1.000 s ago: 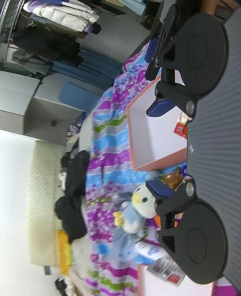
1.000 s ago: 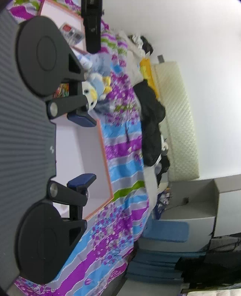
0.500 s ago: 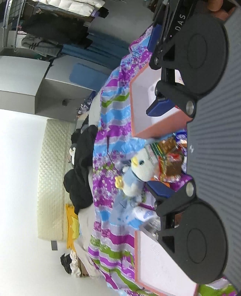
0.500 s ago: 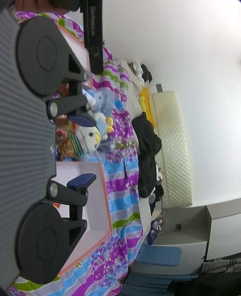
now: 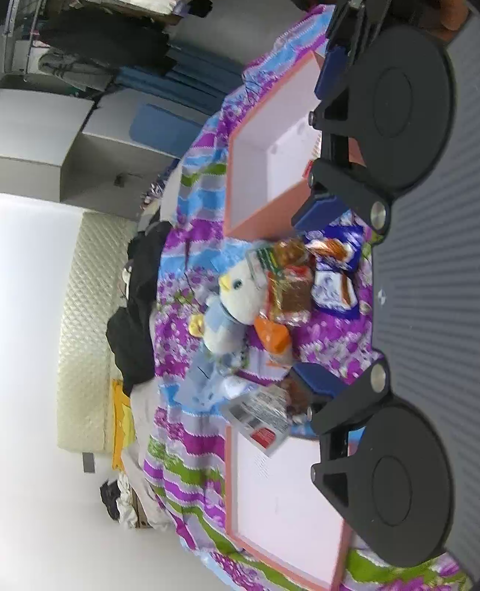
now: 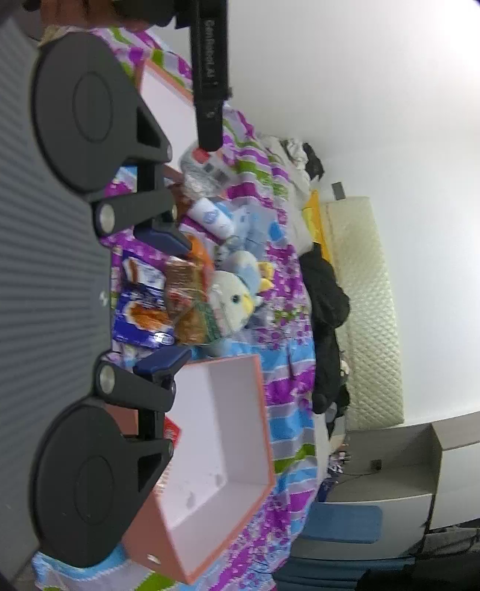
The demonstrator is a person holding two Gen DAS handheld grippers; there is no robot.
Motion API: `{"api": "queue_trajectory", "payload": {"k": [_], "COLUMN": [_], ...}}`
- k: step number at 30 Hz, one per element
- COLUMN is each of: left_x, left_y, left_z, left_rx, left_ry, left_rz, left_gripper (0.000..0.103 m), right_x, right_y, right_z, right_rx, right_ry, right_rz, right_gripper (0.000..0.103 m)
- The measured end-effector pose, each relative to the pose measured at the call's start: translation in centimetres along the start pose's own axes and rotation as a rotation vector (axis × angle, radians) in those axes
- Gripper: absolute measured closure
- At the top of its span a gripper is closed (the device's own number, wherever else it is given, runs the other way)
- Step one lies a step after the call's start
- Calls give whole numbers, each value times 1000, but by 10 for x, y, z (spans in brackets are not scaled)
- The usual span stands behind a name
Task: Organize snacks
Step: 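Withdraw both grippers from the box back toward the snack pile, then grasp the white red-logo snack bag with the left gripper while the right gripper grasps the blue-white bag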
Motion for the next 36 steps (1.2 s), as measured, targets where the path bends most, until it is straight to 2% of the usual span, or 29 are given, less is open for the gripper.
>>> {"api": "queue_trajectory", "payload": {"k": [9, 16, 23, 25, 30, 32, 34, 36], "left_x": [-48, -66, -66, -65, -61, -56, -49, -41], "left_y": [-33, -57, -81, -88, -110, -119, -125, -127], "left_z": [8, 39, 97, 113, 166, 186, 203, 216], "left_rx": [29, 64, 103, 121, 149, 160, 157, 155], "left_ry": [-66, -101, -135, -123, -143, -143, -139, -127], "left_rz": [-59, -91, -104, -94, -96, -102, -104, -97], "left_gripper": [19, 16, 16, 15, 15, 15, 15, 15], "right_x": [-50, -57, -60, -58, -54, -52, -50, -48], "right_y": [-24, -40, -50, -51, -56, -53, -50, -48], "right_z": [6, 29, 74, 91, 141, 160, 175, 188], "right_rx": [-13, 18, 5, 6, -39, -68, -67, -54], "right_ry": [-34, -76, -111, -110, -113, -120, -131, -137], "right_rz": [-64, -128, -172, -175, -236, -237, -219, -209], "right_gripper": [45, 46, 45, 45, 45, 38, 16, 15]}}
Point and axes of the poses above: each gripper's, at about its wrist camera, not at the fingertips, and z roughly the way its jaws point, y to its right, x to its top, the point moved 5 cm from there along z, roughly the way its jaws point, and after that the axes turned 8 degrees about -y, right-handed, at the moved point
